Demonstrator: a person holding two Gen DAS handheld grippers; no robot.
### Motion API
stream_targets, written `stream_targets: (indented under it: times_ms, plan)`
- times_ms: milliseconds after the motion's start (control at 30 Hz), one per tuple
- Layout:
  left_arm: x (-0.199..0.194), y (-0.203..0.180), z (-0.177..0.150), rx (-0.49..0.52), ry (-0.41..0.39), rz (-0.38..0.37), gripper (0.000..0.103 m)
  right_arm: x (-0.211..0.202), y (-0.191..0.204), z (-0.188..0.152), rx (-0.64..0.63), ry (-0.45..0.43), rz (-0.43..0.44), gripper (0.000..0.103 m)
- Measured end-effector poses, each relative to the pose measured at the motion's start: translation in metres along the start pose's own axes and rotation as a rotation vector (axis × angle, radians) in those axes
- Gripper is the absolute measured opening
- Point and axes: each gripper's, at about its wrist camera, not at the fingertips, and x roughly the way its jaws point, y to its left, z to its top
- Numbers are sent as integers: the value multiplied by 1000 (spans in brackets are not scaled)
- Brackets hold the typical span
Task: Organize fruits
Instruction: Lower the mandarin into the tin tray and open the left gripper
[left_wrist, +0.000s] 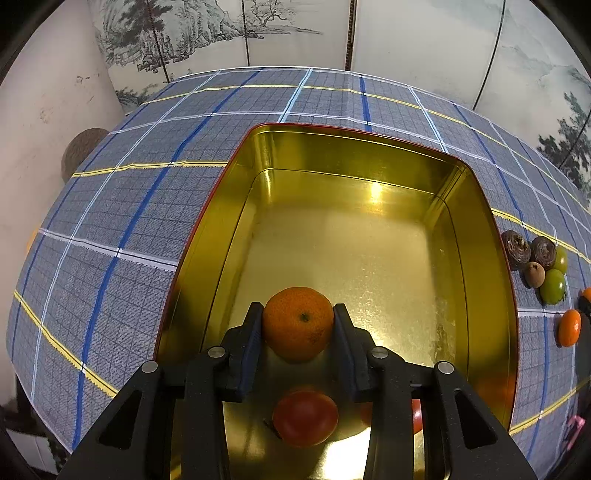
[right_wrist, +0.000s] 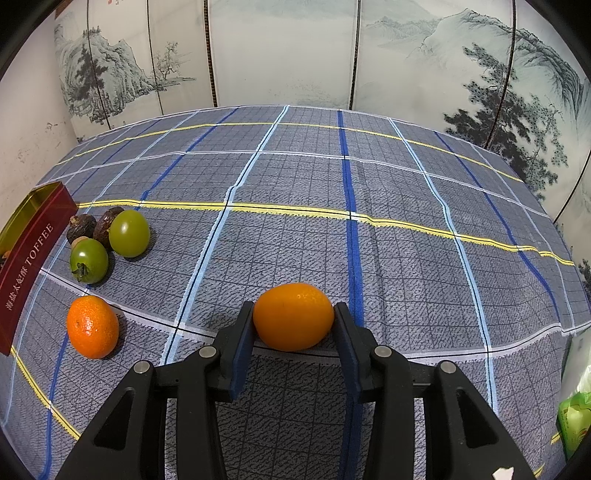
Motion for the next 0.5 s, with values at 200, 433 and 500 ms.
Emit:
stream_targets:
  times_ms: [200, 433, 500]
  plan:
    - [0, 0, -1, 2, 0, 2, 40, 0, 0, 0, 0, 0, -1, 39]
    - [-2, -1, -1, 3, -4, -10, 44, 0, 0, 0, 0, 0, -2, 38]
    - [-3, -2, 0, 6, -9, -9, 46, 0, 0, 0, 2, 0, -1, 38]
